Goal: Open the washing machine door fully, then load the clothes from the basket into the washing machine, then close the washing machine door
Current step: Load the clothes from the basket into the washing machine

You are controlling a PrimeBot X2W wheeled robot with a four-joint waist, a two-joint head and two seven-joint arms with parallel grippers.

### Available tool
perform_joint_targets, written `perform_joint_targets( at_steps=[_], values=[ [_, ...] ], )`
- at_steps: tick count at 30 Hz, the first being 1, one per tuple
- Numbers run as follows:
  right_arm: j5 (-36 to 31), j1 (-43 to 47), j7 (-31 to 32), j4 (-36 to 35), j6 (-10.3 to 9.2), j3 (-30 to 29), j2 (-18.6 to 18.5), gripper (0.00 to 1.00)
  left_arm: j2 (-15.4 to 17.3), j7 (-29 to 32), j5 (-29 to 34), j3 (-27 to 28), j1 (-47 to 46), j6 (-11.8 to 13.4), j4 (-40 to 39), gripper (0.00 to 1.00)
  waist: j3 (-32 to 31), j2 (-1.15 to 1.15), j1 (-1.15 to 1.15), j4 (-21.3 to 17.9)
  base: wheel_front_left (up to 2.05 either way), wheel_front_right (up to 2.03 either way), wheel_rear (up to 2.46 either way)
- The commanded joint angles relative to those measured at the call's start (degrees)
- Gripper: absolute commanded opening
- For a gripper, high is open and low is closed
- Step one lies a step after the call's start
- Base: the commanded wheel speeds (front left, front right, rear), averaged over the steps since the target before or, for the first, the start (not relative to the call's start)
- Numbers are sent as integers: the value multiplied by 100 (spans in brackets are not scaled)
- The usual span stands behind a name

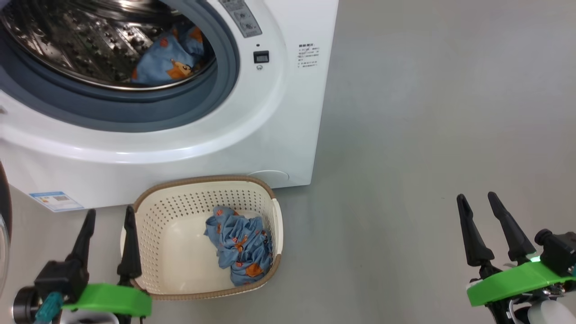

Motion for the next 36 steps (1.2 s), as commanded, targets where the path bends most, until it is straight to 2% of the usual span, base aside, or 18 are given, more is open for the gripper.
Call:
perform_joint_targets(
  at_steps=[1,9,19,36],
  values=[
    [-20,82,-46,-137,32,89,-133,100,103,-37,-47,175,104,-9,-232,100,-56,0,0,7,0,0,0],
    [-39,152,-46,-174,32,11,-137,100,52,-37,-80,205,457,-7,-576,100,-62,0,0,14,0,0,0],
    [-56,110,-46,-207,32,-19,-138,100,22,-37,-111,203,512,28,-649,100,27,0,0,-8,0,0,0],
    [-88,-117,-46,-302,32,-80,-23,100,9,-37,-234,58,209,36,-241,100,510,0,0,-49,0,0,0]
  ],
)
